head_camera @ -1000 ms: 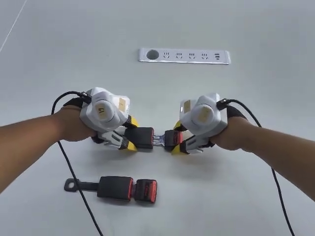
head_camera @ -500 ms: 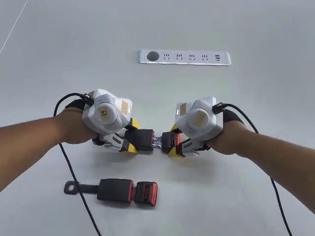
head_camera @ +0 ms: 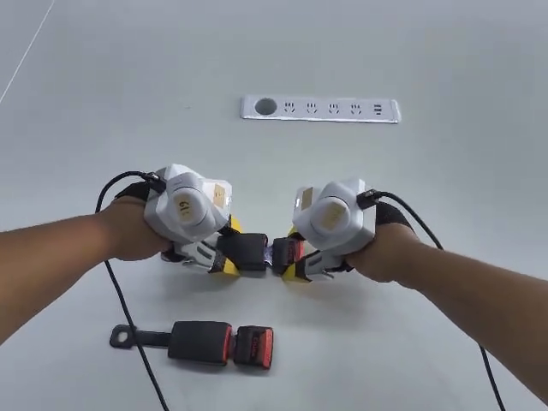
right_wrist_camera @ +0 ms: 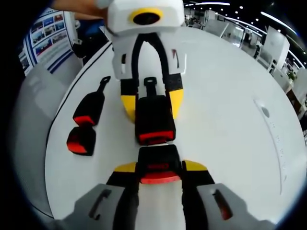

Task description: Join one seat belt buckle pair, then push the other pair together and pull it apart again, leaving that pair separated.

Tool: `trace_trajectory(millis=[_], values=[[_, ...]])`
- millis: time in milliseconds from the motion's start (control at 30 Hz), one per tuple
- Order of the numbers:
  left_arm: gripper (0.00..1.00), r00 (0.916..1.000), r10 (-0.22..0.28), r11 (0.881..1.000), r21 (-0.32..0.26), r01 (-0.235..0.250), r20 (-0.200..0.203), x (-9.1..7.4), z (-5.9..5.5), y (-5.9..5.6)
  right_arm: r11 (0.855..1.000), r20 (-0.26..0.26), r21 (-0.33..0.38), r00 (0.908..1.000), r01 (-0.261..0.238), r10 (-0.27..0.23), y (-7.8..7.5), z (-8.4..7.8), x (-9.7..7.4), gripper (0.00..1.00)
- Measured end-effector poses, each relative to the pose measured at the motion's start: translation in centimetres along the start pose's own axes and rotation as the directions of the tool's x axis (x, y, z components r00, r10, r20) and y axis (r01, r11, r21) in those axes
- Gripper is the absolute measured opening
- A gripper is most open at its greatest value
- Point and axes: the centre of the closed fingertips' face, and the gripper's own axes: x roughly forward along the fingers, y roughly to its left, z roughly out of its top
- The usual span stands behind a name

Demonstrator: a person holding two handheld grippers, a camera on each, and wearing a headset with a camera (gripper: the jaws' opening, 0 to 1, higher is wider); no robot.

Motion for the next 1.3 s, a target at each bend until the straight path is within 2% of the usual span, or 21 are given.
trace_trajectory(millis=[100, 267, 533, 967, 1300], values=[[0.33, 1.0, 0.0, 1.0, -0.002, 0.0, -0.007, 0.1, -0.1, 0.0, 1.0, -0.007, 0.003, 1.0, 0.003, -0.002, -0.1, -0.1, 0.0, 0.33], [0.33, 0.9998, 0.0, 1.0, 0.002, 0.0, -0.021, -0.4, 0.6, -0.7, 1.0, -0.013, -0.002, 0.9999, 0.001, -0.001, -0.1, -0.1, 0.0, 0.33], [0.33, 0.9988, -0.007, 1.0, 0.021, 0.008, -0.047, -0.8, 1.1, -1.2, 1.0, -0.037, -0.016, 0.9993, -0.006, 0.005, -0.1, -0.1, 0.1, 0.33], [0.34, 0.9993, -0.011, 1.0, 0.021, 0.012, -0.036, -1.1, 1.3, -1.3, 1.0, -0.045, -0.017, 0.999, -0.01, 0.009, -0.2, -0.2, 0.1, 0.33], [0.34, 0.9992, -0.013, 1.0, 0.025, 0.014, -0.038, -1.1, 1.3, -1.2, 0.999, -0.009, -0.033, 0.9998, -0.02, 0.02, -0.2, -0.3, 0.0, 0.34]])
